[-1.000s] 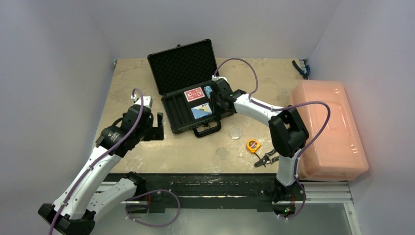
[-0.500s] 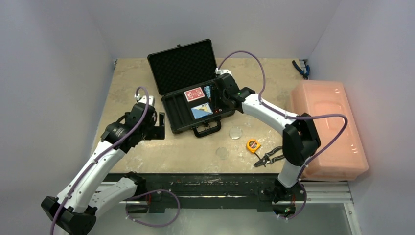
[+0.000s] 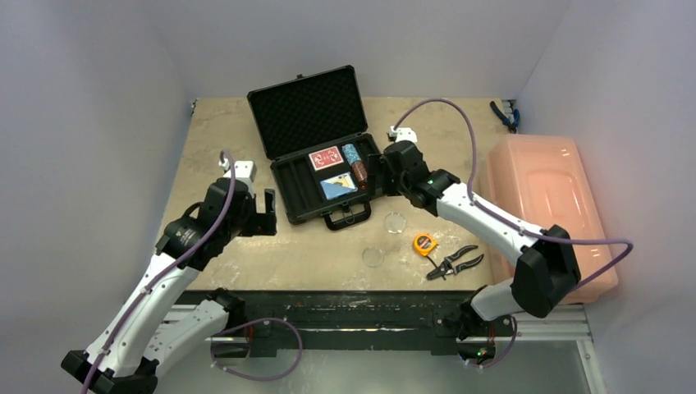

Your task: Pack up texas hold em set

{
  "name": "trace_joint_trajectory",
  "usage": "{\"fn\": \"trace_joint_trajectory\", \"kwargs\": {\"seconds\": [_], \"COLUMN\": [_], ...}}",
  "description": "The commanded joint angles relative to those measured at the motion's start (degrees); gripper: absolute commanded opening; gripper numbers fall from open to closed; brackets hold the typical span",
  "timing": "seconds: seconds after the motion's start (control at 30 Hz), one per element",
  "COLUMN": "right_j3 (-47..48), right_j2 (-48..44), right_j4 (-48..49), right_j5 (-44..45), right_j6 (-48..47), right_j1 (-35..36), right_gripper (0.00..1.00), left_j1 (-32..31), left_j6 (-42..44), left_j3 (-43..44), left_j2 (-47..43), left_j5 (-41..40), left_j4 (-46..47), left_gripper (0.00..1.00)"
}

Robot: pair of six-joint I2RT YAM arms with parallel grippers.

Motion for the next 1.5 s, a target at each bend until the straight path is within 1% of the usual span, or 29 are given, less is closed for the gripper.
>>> {"fn": "trace_joint_trajectory", "kwargs": {"seconds": [0.0, 0.1, 0.17, 0.27, 0.37, 0.47, 0.6, 0.7, 0.8, 0.93, 1.13, 1.2, 1.27, 1.4, 1.47], "right_j3": [-3.17, -4.65, -4.62, -4.39, -4.85, -4.92, -3.72, -2.25, -0.86, 0.28, 0.12, -0.28, -0.62, -0.97, -0.83], "right_j2": [-5.5, -7.32, -7.59, -7.76, -8.54, -9.13, -8.91, -8.79, -9.13, -9.82, -11.17, -11.72, -12.39, -13.91, -14.67], "right_j4": [4.27, 3.77, 2.89, 1.53, 0.11, -1.07, -2.83, -4.71, -5.69, -6.32, -5.96, -5.91, -5.82, -5.76, -5.8], "right_j5": [6.96, 10.1, 10.29, 11.01, 13.35, 13.21, 12.41, 13.57, 14.19, 13.59, 12.46, 12.37, 12.44, 13.34, 13.9], "right_j6": [3.59, 5.92, 6.25, 6.63, 7.7, 7.88, 6.84, 7.06, 7.71, 7.87, 6.43, 6.35, 6.3, 6.3, 6.37], "right_j1": [0.01, -0.08, -0.12, -0.2, -0.62, -1.86, -3.37, -4.65, -6.38, -9.11, -11.02, -11.45, -11.79, -12.5, -12.81], "right_gripper": [0.99, 0.99, 0.99, 0.99, 0.99, 0.99, 0.99, 0.99, 0.99, 0.99, 0.99, 0.99, 0.99, 0.99, 0.99], "left_j1": [0.26, 0.26, 0.24, 0.24, 0.08, -1.52, -5.35, -8.7, -12.61, -18.35, -27.75, -30.25, -32.26, -35.49, -36.52], "left_j6": [-0.85, -1.46, -1.59, -2.45, -2.96, -4.44, -5.73, -6.32, -6.66, -6.92, -7.8, -8.33, -8.77, -8.77, -8.77], "left_j3": [1.42, 2.04, 1.72, 0.37, -0.81, -1.44, -1.65, -1.47, -0.58, 1.41, 4.91, 6.94, 9.57, 15.04, 16.72], "left_j2": [0.83, 1.31, 1.34, 1.69, 2.86, 4.76, 7.86, 10.34, 13.56, 19.25, 29.68, 33.51, 37.63, 45.07, 47.89], "left_j5": [-2.78, -5.48, -5.01, -1.72, 4.18, 6.31, 7.37, 7.45, 5.78, 3.32, 1.43, 1.03, 0.69, 0.53, 0.79], "left_j4": [-1.21, -2.51, -2.34, -0.87, 1.49, 3.38, 6.21, 8.62, 10.56, 12.62, 16.29, 16.65, 16.38, 15.84, 15.98], "left_gripper": [1.0, 1.0, 1.0, 1.0, 1.0, 1.0, 1.0, 0.97, 0.95, 0.91, 0.87, 0.84, 0.79, 0.74, 0.69]}}
